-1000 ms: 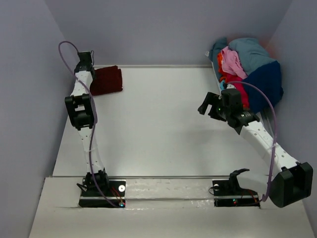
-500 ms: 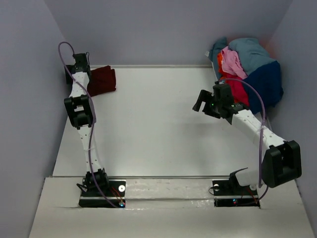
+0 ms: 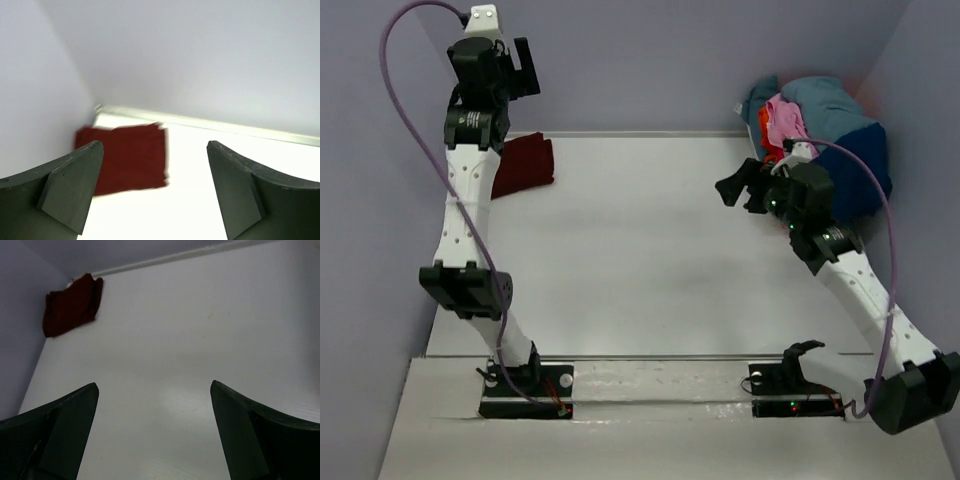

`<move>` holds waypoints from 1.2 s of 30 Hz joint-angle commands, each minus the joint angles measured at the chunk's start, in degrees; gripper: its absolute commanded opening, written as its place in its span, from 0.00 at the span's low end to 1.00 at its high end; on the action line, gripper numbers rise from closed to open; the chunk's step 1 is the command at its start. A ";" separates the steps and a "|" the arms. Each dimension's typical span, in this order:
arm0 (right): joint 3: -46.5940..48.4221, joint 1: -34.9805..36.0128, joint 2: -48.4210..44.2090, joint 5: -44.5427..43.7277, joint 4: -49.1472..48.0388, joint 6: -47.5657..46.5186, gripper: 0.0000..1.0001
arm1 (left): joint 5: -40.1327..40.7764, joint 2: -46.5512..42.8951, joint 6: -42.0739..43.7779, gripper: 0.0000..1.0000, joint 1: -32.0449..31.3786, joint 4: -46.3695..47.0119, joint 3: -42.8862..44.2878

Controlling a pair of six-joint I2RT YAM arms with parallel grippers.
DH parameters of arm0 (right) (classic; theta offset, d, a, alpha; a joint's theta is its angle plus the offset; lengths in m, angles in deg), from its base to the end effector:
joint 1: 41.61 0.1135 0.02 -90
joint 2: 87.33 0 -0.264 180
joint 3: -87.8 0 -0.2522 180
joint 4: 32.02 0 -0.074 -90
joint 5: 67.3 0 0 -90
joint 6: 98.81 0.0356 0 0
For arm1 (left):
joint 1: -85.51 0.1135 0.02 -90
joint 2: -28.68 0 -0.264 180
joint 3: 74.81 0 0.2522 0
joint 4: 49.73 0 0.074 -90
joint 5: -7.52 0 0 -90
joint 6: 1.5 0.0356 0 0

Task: Fold and stack the t-shirts
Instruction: Put the neatly folded tshirt into the corner of the board with the left arm

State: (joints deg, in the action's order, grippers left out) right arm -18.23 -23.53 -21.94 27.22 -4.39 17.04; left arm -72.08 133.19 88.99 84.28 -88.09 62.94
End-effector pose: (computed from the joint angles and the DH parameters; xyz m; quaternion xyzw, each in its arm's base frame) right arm 0.2491 0.0843 0.3554 0.0323 0.8134 0.2467 0.5258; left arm 0.4057 -0.0023 0.4976 -0.0501 0.7358 0.0625 0.6725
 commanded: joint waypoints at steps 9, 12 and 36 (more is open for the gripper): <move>-7.46 0.37 -22.38 1.99 -1.48 -2.21 1.00 | -19.70 -47.67 -20.16 0.99 -0.26 11.49 -57.89; -16.50 0.37 -26.70 2.87 -2.17 -1.59 1.00 | -20.94 -59.22 -21.93 0.99 -0.26 17.47 -72.59; -8.00 0.37 -26.98 -10.75 9.25 -3.78 1.00 | -18.30 -62.76 -18.25 0.99 -0.26 12.65 -72.22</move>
State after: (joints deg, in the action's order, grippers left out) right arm -28.86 -23.53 -49.35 16.75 8.11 15.64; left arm -90.47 70.09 68.70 84.01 -77.22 -12.91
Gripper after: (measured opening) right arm 0.996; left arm 0.986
